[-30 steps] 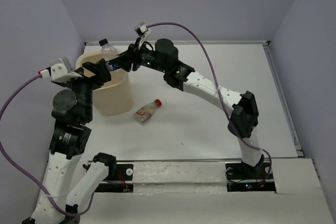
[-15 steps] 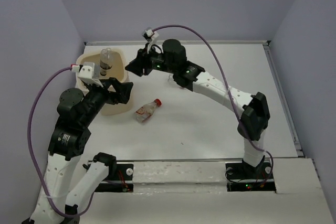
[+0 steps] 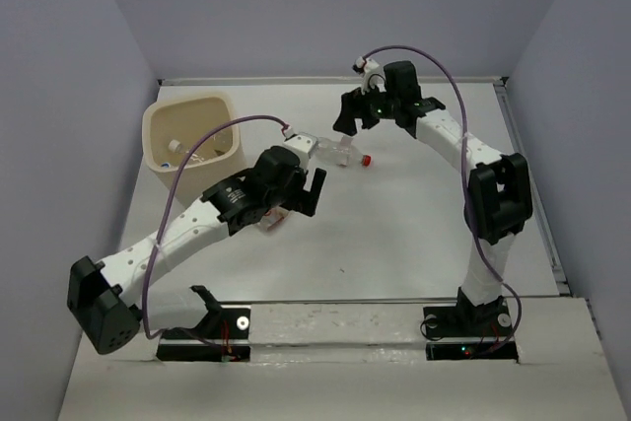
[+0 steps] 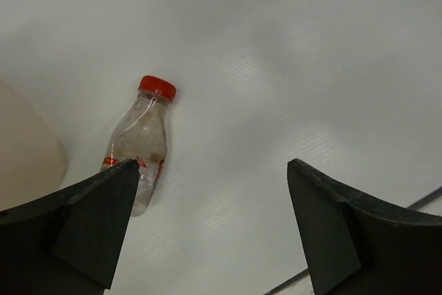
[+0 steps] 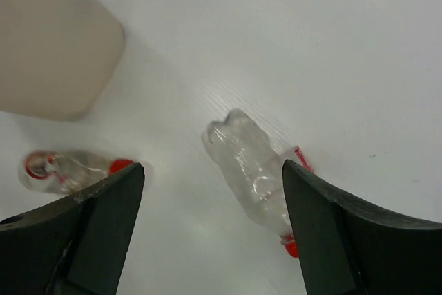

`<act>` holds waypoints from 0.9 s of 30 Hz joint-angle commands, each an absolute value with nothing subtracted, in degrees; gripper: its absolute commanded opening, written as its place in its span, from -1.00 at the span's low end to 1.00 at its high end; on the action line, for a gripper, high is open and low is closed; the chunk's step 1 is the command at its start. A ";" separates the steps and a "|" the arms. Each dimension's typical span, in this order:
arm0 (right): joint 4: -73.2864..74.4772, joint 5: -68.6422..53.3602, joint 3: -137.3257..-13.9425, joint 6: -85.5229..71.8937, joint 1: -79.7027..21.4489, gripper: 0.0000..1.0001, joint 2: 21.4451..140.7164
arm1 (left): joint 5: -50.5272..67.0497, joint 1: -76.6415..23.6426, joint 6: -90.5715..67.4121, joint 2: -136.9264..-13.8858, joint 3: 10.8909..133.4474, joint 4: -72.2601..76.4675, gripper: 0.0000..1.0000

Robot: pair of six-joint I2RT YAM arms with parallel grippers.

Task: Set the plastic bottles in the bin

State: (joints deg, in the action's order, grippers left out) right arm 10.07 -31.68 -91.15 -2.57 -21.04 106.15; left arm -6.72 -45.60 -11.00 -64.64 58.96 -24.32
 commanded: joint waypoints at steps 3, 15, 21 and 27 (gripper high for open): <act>29.70 -25.67 -101.41 20.90 -22.41 0.77 116.18 | -20.55 -47.37 -11.69 -72.68 60.30 -24.96 0.98; 34.63 -23.91 -110.30 26.63 -23.47 0.79 126.99 | -28.30 -47.37 -20.04 -82.26 58.01 -29.89 0.98; 34.72 -20.92 -110.74 27.25 -26.54 0.71 129.64 | -29.71 -46.50 -22.06 -85.87 57.40 -29.27 0.98; 33.67 -18.20 -109.25 26.46 -27.07 0.23 129.20 | -30.23 -45.88 -22.85 -89.64 56.69 -28.73 0.98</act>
